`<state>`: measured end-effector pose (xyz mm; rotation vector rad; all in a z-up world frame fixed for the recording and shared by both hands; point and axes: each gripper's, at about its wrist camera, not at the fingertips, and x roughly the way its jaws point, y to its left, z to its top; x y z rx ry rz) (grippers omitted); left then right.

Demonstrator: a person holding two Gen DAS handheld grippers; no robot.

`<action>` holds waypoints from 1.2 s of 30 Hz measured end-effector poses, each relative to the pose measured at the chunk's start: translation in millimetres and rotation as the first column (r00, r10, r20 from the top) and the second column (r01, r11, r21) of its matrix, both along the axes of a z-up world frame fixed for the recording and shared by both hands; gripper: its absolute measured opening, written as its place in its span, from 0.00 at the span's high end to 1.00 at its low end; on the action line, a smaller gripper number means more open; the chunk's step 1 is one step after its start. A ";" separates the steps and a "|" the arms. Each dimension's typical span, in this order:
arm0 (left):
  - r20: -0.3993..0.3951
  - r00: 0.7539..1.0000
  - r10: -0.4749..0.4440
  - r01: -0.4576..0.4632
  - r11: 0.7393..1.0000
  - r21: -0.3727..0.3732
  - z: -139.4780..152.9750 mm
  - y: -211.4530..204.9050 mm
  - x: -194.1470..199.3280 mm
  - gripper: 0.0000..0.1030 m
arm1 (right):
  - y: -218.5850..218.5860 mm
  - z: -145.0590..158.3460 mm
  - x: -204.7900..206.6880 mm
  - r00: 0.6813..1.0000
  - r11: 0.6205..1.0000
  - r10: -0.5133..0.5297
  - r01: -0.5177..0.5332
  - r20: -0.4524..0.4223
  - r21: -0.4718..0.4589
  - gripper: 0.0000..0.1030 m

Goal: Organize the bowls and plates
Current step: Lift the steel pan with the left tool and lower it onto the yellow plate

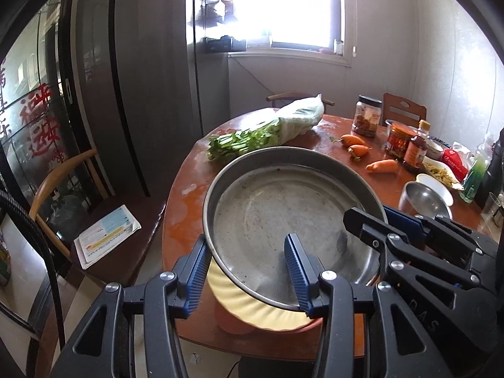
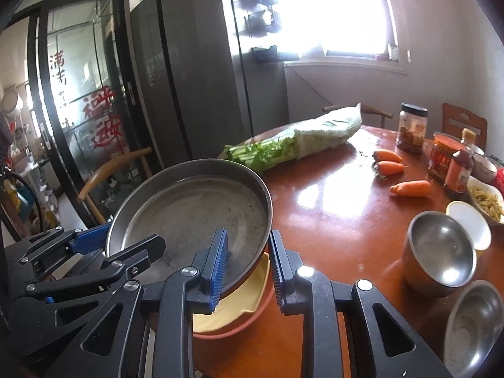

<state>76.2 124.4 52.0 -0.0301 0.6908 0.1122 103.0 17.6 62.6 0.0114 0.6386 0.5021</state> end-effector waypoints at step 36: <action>-0.090 0.996 0.007 -0.007 1.000 -0.007 -54.6 18.1 27.6 0.53 | 25.3 -64.3 22.0 0.994 0.995 0.039 -0.048 -0.102 -0.086 0.74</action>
